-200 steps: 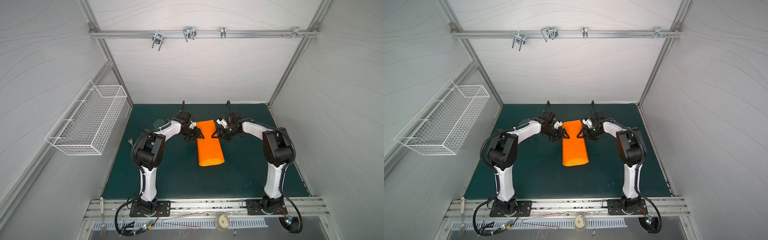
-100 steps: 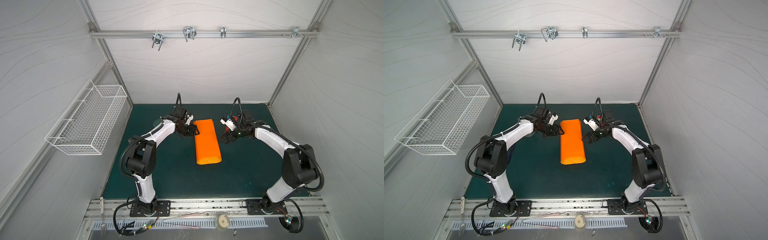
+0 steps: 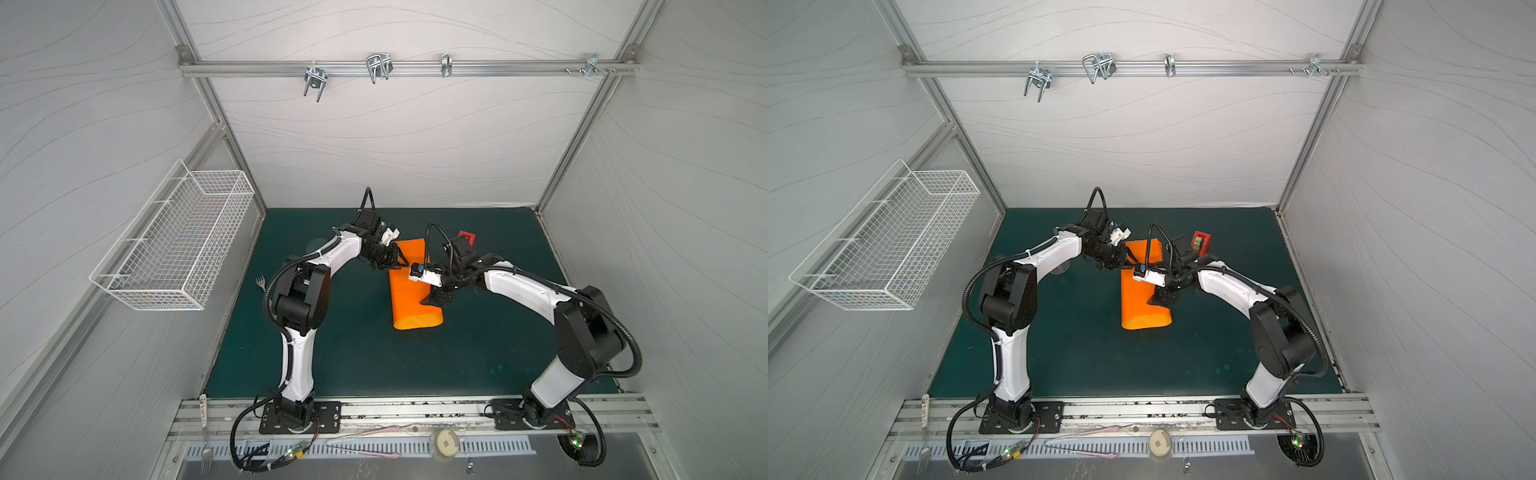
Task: Wrap a gift box in wrapping paper
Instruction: Fold the third fold of the wrapping paper on the gift box.
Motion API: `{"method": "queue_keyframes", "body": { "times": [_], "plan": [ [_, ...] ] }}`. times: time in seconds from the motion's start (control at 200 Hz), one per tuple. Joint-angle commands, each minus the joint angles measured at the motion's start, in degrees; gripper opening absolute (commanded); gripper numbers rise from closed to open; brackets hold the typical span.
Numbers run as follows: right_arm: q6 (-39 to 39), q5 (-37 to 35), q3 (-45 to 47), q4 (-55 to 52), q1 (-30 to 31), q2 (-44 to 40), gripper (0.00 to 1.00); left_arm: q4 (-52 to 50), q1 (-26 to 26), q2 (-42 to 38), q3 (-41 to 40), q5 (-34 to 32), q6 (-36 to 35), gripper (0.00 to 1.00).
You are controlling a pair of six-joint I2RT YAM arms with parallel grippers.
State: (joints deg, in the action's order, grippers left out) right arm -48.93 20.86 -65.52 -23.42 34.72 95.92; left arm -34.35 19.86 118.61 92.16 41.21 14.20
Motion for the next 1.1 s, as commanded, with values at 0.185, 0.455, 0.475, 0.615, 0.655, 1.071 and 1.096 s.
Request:
{"method": "queue_keyframes", "body": {
  "times": [0.185,0.455,0.475,0.615,0.655,1.071,1.096],
  "plan": [
    [-8.4,-8.9,4.7,10.3,2.3,2.0,0.82,1.6,0.2,1.9,-1.8,0.9,-0.3,0.34],
    [-15.2,-17.2,14.2,25.2,3.7,0.8,0.8,1.7,0.2,1.6,-1.5,0.7,-1.4,0.34],
    [-15.9,-17.3,14.9,26.3,3.7,0.7,0.79,1.7,0.2,1.6,-1.5,0.7,-1.4,0.34],
    [-19.6,-17.8,19.2,33.3,3.8,0.5,0.76,1.8,0.2,0.8,-0.9,1.1,-2.4,0.35],
    [-20.1,-17.9,20.0,34.7,3.9,0.7,0.75,1.5,0.2,0.2,-0.6,1.3,-2.9,0.38],
    [-17.2,-12.4,23.1,35.9,3.4,-0.9,0.73,12.7,-5.0,-16.9,-14.9,2.8,-17.9,0.65],
    [-16.9,-11.7,22.9,35.6,3.2,-1.2,0.73,13.9,-5.2,-18.5,-17.5,2.7,-20.2,0.65]
  ]
}}
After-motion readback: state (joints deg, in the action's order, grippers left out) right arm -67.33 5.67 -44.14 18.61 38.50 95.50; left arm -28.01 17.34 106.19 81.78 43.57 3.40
